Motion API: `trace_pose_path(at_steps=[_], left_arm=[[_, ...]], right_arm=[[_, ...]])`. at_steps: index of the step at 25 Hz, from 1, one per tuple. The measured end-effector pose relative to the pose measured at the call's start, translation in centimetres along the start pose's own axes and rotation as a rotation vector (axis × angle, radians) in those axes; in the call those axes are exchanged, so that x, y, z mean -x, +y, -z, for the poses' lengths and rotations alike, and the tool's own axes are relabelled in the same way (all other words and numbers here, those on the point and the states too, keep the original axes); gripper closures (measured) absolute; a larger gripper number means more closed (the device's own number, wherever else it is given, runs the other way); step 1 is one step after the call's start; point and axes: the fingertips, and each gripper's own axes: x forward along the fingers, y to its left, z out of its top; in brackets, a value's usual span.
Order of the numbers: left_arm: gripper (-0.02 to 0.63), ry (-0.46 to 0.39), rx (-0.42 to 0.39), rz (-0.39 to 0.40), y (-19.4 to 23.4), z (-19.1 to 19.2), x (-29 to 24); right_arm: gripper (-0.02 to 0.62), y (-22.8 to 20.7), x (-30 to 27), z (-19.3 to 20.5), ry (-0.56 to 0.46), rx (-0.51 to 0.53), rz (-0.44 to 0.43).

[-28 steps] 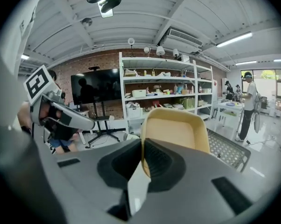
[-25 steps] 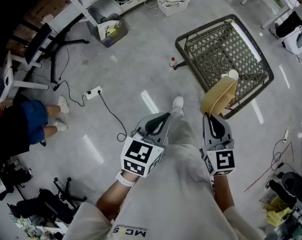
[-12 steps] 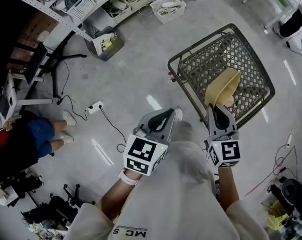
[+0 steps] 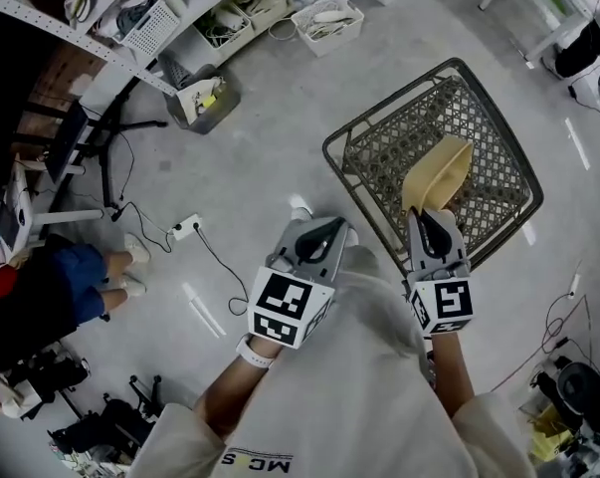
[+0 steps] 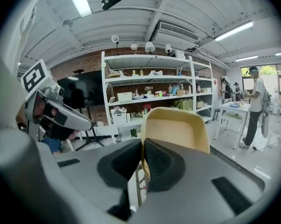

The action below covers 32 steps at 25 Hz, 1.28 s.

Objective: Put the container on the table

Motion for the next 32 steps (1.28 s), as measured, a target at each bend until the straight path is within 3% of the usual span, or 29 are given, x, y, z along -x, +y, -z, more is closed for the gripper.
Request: trace_pose_path(at_steps=[8, 23, 32], left_arm=[[0.583, 0.053, -0.049, 0.014, 1.4, -0.2, -3.1], [0.583, 0.169, 0.001, 0.038, 2.8, 4.1, -7.3], [0.583, 0.202, 0.003, 0.064, 3.9, 4.6, -10.2]], right_arm=[[0.561, -2.8, -1.9, 1.6, 0.042, -0.065, 0.05], [0.561, -4.0, -6.5, 10.1, 0.235, -0.092, 0.074], [0.56, -5.3, -10.2, 14.0, 0.289, -0.114, 0.101]])
